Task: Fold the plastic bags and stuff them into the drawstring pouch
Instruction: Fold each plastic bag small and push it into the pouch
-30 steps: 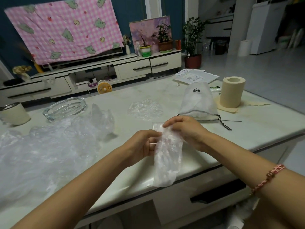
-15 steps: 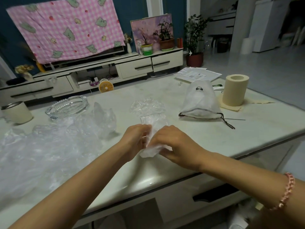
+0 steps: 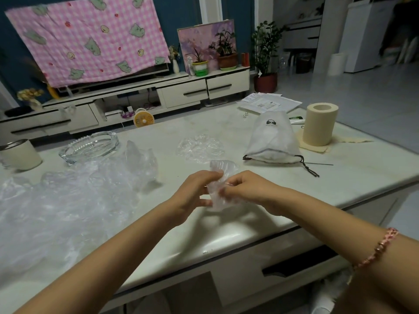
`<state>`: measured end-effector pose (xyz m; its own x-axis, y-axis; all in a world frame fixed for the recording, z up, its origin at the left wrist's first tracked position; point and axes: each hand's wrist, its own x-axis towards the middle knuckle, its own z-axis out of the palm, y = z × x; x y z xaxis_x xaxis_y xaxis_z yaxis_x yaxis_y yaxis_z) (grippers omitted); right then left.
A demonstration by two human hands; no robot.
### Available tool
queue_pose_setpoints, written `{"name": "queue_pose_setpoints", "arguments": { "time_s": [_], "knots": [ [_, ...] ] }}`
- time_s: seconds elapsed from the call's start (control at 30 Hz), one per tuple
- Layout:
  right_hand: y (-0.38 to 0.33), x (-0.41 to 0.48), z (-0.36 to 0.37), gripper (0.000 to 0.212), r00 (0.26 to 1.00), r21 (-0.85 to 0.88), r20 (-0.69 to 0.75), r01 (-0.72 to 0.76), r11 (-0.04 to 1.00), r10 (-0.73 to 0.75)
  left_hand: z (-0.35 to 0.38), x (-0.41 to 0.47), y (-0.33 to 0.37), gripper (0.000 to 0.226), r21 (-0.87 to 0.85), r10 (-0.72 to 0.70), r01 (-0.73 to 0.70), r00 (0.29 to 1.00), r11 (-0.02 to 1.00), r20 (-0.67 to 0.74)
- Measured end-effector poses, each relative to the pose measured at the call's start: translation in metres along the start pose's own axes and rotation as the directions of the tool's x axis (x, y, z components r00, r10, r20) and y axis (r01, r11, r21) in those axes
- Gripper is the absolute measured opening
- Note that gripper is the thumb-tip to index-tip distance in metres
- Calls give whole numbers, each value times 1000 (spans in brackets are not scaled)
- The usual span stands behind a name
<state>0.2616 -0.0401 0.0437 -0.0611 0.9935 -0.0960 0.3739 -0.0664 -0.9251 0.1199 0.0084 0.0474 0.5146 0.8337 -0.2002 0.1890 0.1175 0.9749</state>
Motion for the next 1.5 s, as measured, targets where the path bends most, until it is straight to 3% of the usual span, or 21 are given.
{"name": "queue_pose_setpoints", "arguments": {
  "time_s": [0.2, 0.3, 0.37, 0.43, 0.5, 0.57, 0.7, 0.9, 1.1, 1.2, 1.27, 1.33, 1.43, 1.5],
  "knots": [
    [4, 1, 3, 11, 997, 36, -63, 55, 998, -52, 3, -2, -3, 9, 117, 121, -105, 983, 988, -139],
    [7, 4, 7, 8, 965, 77, -256, 77, 994, -55, 1, -2, -3, 10, 94, 147, -132, 974, 987, -172],
    [6, 4, 6, 26, 920, 147, -392, 71, 987, -8, 1, -3, -2, 11, 74, 153, -142, 973, 987, -175],
    [2, 2, -1, 50, 940, 251, -334, 9, 968, 78, 1, -2, -1, 11, 64, 150, -142, 976, 988, -159],
    [0, 2, -8, 63, 983, 394, -110, -90, 915, 144, 2, -2, -1, 9, 55, 144, -137, 979, 989, -142],
    [5, 5, -10, 53, 991, 479, 36, -132, 868, 131, 3, -3, 0, 12, 48, 143, -138, 981, 989, -133],
    [7, 11, -8, 26, 993, 590, -24, -81, 803, 117, 4, -5, 2, 18, 44, 150, -146, 983, 988, -110],
    [5, 11, -8, 32, 995, 608, 25, -91, 789, 96, 5, -8, 2, 27, 16, 106, -105, 985, 994, -135],
    [12, 14, -8, 53, 996, 449, -40, -50, 892, 76, 4, -8, 8, 22, -359, -160, 127, 985, 925, -61],
    [14, 13, -9, 61, 998, 358, -65, 12, 934, 12, 5, -8, 8, 25, -268, -193, 187, 981, 945, 6],
    [13, 13, -11, 59, 997, 294, -70, 41, 955, -21, 9, -9, 8, 12, -192, -160, 152, 987, 970, -29],
    [10, 12, -14, 56, 998, 258, -56, 46, 965, -33, 10, -9, 6, 14, -134, -114, 99, 988, 986, -104],
    [7, 12, -26, 40, 998, 366, -55, -10, 930, 33, 8, -8, 5, 16, -48, -19, 10, 977, 999, -212],
    [6, 14, -31, 29, 993, 386, -95, -28, 922, 70, 6, -7, 4, 14, 103, 85, -62, 968, 993, -235]
  ]
}}
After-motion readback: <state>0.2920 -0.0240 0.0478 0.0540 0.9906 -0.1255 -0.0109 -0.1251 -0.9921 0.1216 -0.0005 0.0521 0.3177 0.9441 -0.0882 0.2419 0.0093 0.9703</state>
